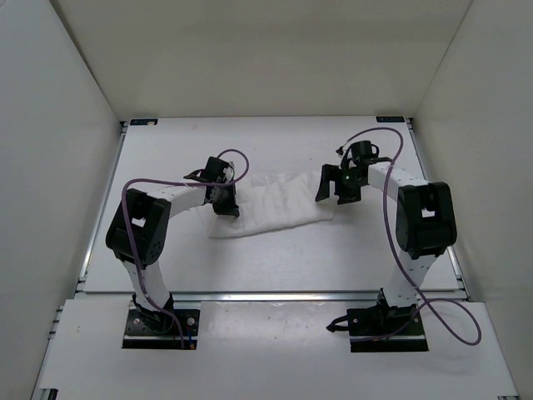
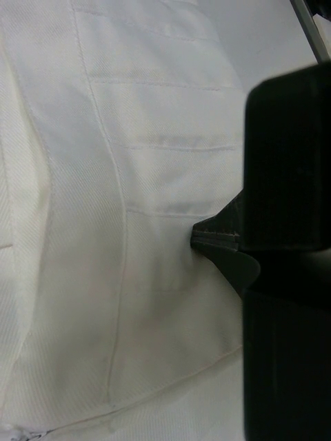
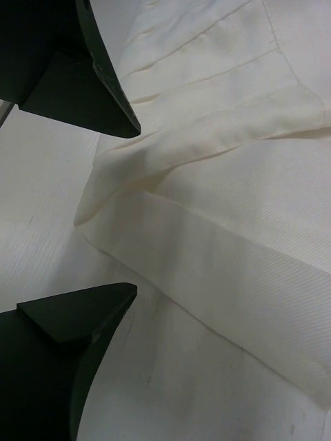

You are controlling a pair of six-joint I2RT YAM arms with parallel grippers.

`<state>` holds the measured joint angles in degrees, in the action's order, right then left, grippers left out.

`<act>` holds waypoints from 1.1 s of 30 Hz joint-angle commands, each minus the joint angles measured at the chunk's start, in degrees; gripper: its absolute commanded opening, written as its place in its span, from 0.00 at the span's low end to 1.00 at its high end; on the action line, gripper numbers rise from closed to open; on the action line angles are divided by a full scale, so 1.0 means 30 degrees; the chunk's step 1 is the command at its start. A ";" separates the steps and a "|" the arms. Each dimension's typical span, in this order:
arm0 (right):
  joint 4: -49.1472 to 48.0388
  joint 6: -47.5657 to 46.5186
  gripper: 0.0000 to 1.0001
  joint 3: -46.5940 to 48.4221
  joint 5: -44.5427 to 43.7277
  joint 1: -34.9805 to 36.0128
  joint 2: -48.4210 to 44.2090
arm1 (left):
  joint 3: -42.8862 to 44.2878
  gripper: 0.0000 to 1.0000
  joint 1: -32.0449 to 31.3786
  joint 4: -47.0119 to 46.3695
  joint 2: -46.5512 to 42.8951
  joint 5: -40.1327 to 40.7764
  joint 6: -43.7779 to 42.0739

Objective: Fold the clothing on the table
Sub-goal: Fold the skirt

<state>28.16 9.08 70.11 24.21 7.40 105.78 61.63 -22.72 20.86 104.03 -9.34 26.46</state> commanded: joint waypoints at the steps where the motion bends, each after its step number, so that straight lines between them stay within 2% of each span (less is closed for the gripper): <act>1: 0.0103 -0.0066 0.84 0.0124 -0.1270 0.0606 -0.0193 | -0.0064 0.00 -0.0102 0.0019 0.0306 -0.0254 -0.0235; 5: 0.0486 -0.0302 0.84 0.0478 -0.2093 0.1751 0.0979 | -0.0268 0.00 -0.0132 0.0105 0.0363 -0.0137 -0.0236; 7: 0.0310 -0.0156 0.80 0.0391 -0.2064 0.2190 0.1332 | -0.0472 0.00 0.0014 -0.0068 0.0246 -0.0196 -0.0294; 11: 0.0162 0.0107 0.54 0.0245 -0.1595 0.2105 0.1859 | -0.0678 0.00 0.0044 -0.0098 0.0129 -0.0225 -0.0324; 13: 0.0075 0.0195 0.28 0.0361 -0.1536 0.1929 0.2065 | -0.0621 0.00 0.0015 0.0105 0.0100 -0.0050 -0.0352; 14: 0.0162 0.0282 0.23 0.0507 -0.1623 0.1957 0.2007 | -0.0736 0.00 0.0015 0.0135 0.0070 0.0183 -0.0352; 16: 0.0104 0.0341 0.05 0.0886 -0.1798 0.1724 0.1774 | -0.0532 0.00 0.0073 0.0457 0.0012 0.0505 -0.0178; 17: 0.0192 0.0313 0.01 0.1179 -0.1915 0.1636 0.1511 | -0.0416 0.00 0.0102 0.0516 0.0156 0.0623 -0.0032; 21: 0.0426 -0.0067 0.01 0.3196 -0.2327 0.1607 0.0865 | 0.0431 0.00 -0.0248 0.0721 0.0828 0.0917 0.0495; 26: 0.2064 -0.0274 0.00 0.6651 -0.1508 0.1372 0.1039 | 0.1868 0.00 -0.2090 0.0285 0.2002 0.0800 0.1285; 28: 0.2302 -0.0507 0.00 0.8031 -0.0836 0.1751 0.1244 | 0.1987 0.00 -0.2182 -0.0358 0.2529 0.0245 0.2426; 33: 0.0900 0.0338 0.00 0.8915 0.0748 0.4120 0.1157 | 0.2133 0.00 -0.2153 -0.2439 0.3379 -0.0751 0.4771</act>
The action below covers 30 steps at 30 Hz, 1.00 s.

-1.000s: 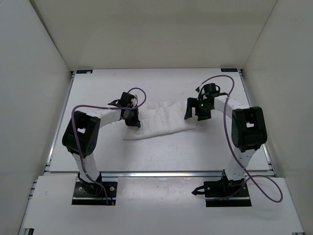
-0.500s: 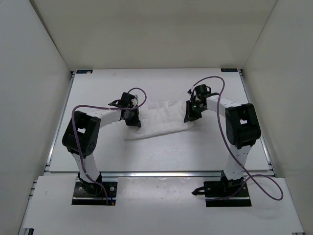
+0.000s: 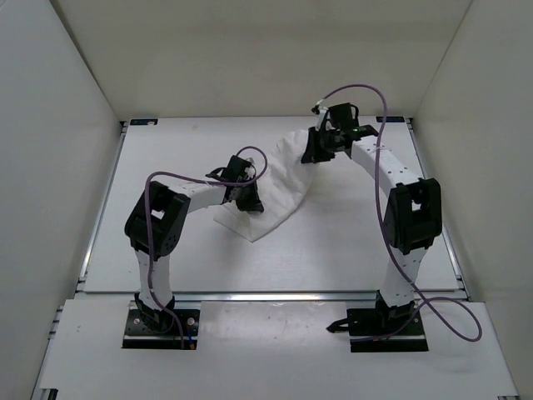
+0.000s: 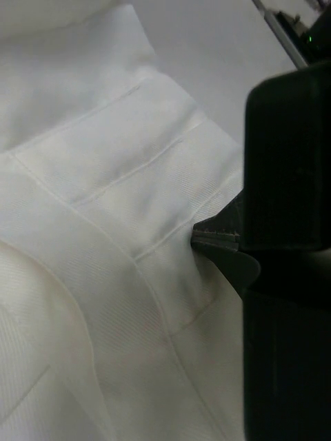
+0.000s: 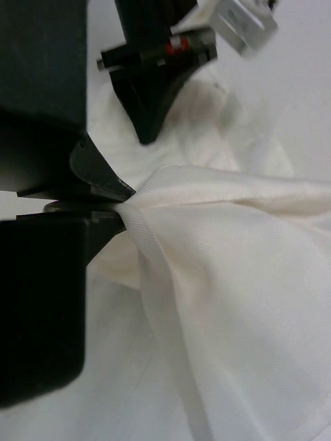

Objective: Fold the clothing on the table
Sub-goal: Fold the skirt

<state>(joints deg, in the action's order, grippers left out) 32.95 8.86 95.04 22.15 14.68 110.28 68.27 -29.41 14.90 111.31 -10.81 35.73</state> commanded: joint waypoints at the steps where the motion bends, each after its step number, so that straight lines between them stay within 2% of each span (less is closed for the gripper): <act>1: -0.0787 0.0473 0.00 0.0749 0.1724 0.1931 -0.0170 | -0.0110 0.00 0.0134 -0.0685 0.1012 -0.0351 0.1975; 4: -0.0177 0.0445 0.00 0.1654 0.1464 0.3221 0.0533 | -0.0196 0.00 0.0747 -0.1391 0.0286 -0.1315 0.3088; 6: 0.0846 0.0269 0.00 0.2560 0.0852 0.3631 0.1438 | -0.1567 0.00 0.1363 -0.1887 -0.1144 -0.1466 0.3237; 11: 0.1118 -0.0026 0.00 0.3211 0.0700 0.3487 0.1679 | -0.4791 0.00 0.2974 -0.1132 -0.5833 -0.1790 0.2946; 15: 0.0852 -0.0346 0.00 0.2801 0.0849 0.3282 0.1384 | -0.7399 0.00 0.3445 -0.0833 -0.8036 -0.1933 0.3179; 18: 0.1115 -0.0698 0.00 0.2860 0.0730 0.3368 0.1355 | -0.7931 0.00 0.3505 -0.0252 -0.9412 -0.1879 0.2976; 22: 0.1233 -0.0757 0.00 0.2889 0.0732 0.3135 0.1385 | -0.8370 0.00 0.2919 0.0368 -0.9534 -0.0587 0.2914; 25: 0.1294 -0.0931 0.00 0.2568 0.0528 0.3135 0.1064 | -0.9628 0.00 0.3560 0.0017 -0.9650 -0.0121 0.3267; 30: 0.0415 -0.0699 0.00 -0.0123 0.0846 0.2318 -0.0662 | -0.9573 0.00 0.3359 0.0660 -0.9214 0.1986 0.3325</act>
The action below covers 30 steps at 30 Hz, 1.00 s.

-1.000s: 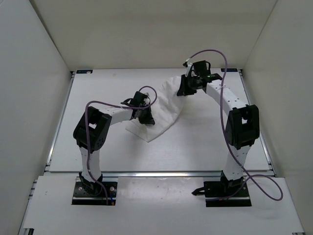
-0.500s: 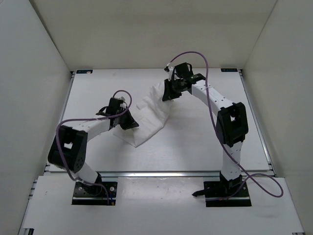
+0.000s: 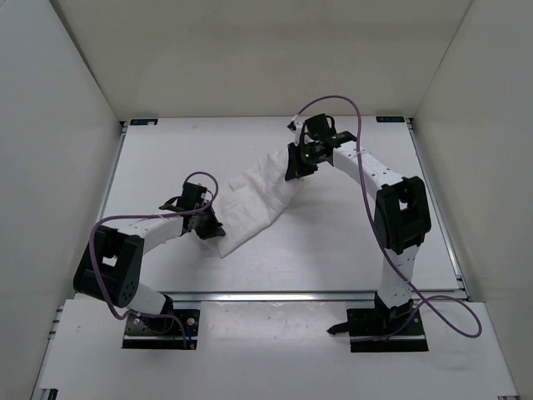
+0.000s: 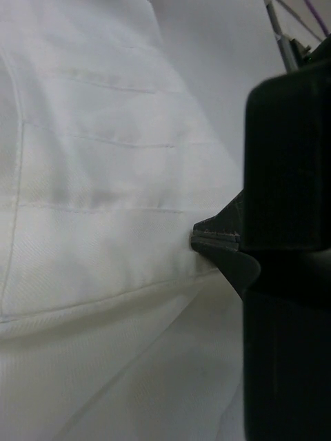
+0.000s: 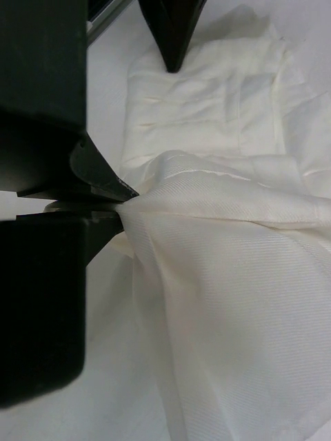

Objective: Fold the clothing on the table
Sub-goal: Fold the skirt

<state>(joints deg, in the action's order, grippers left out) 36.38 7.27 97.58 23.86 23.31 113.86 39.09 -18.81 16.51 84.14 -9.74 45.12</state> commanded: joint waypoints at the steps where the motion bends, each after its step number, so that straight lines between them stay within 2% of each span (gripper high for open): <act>1: -0.0875 -0.0109 0.01 -0.1525 0.0193 -0.0592 -0.2006 | 0.0385 0.00 -0.0495 0.0092 0.0280 0.1924 0.0309; 7: -0.0760 -0.0255 0.00 -0.2146 0.0133 -0.0827 -0.3353 | 0.1616 0.00 -0.1171 -0.1840 0.3880 0.1109 0.0837; 15: -0.1023 -0.0605 0.00 -0.1473 0.1481 -0.0214 -0.3764 | 0.6857 0.00 -0.2900 -0.2370 0.9008 -0.1645 0.1334; 19: -0.1519 -0.0519 0.00 -0.1940 0.2066 0.0899 -0.3678 | 0.7739 0.00 -0.2843 -0.2838 0.9746 -0.1969 0.1889; 27: -0.2488 0.0185 0.00 -0.3463 0.3182 0.2393 -0.3063 | 0.7653 0.00 -0.2607 -0.3863 1.0391 -0.3024 0.2625; 30: -0.2109 0.0185 0.06 -0.3492 0.2363 0.2805 -0.2479 | 0.7449 0.00 -0.2637 -0.4154 1.0333 -0.3257 0.2799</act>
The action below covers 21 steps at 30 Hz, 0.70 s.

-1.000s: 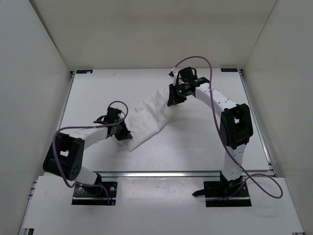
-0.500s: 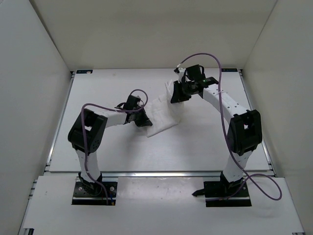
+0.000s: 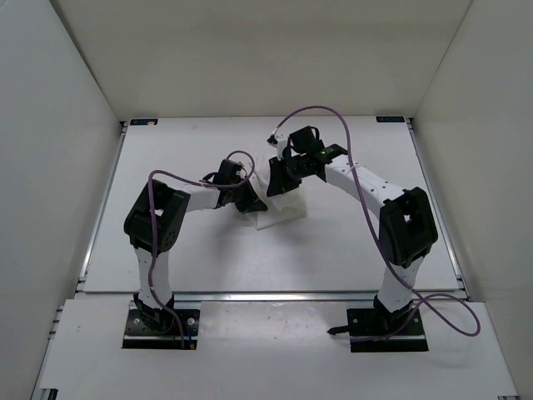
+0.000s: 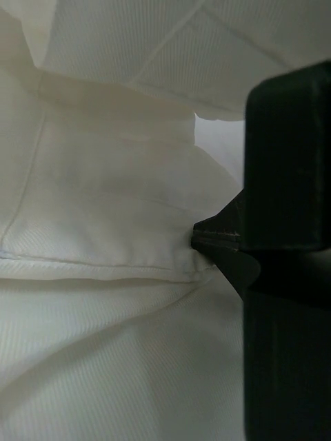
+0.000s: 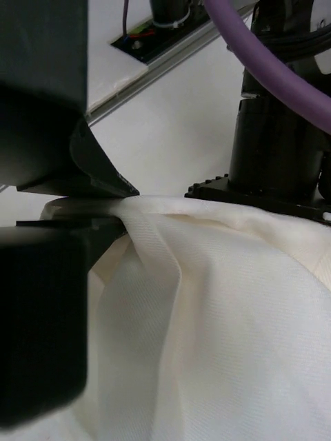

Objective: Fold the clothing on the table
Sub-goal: Fold the skirt

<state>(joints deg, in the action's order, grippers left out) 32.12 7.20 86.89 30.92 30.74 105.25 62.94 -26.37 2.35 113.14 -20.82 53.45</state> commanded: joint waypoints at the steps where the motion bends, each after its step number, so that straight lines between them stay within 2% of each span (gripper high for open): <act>1: -0.0252 0.0236 0.14 0.0156 0.0152 0.0271 0.0626 | -0.0762 0.00 0.0087 0.0419 0.0491 0.0349 0.0083; 2: -0.0247 0.0294 0.21 0.0186 0.0559 0.0125 0.0774 | -0.1054 0.00 0.0176 0.0215 0.0431 0.0290 0.0112; 4: 0.0571 0.0178 0.41 0.0769 0.0940 0.0008 0.1533 | -0.1260 0.00 0.0410 0.0241 0.0343 0.0172 0.0142; 9: 0.0106 0.0558 0.69 0.2057 0.0975 -0.0198 0.1392 | -0.1994 0.00 0.0733 -0.0343 -0.0038 -0.0267 0.0260; 10: 0.0104 0.0935 0.72 0.2699 0.0945 -0.0459 0.1333 | -0.2082 0.00 0.0908 -0.0286 -0.0154 -0.0441 0.0259; 15: -0.1091 0.1993 0.73 0.4493 0.1999 -0.2214 0.0224 | -0.2520 0.00 0.2077 -0.0314 -0.1530 -0.1087 -0.0003; 18: -0.2296 0.2198 0.64 0.3003 0.0599 -0.3156 -0.0981 | -0.2843 0.00 0.3102 0.0151 -0.3751 -0.1146 -0.0443; 21: -0.1657 0.1730 0.33 0.1478 -0.0311 -0.3831 -0.1130 | -0.2815 0.00 0.3719 0.1437 -0.5714 -0.1000 -0.1613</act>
<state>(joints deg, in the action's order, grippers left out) 27.46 11.97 94.61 33.15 20.34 103.66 54.08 -17.32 2.57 104.27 -24.75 52.51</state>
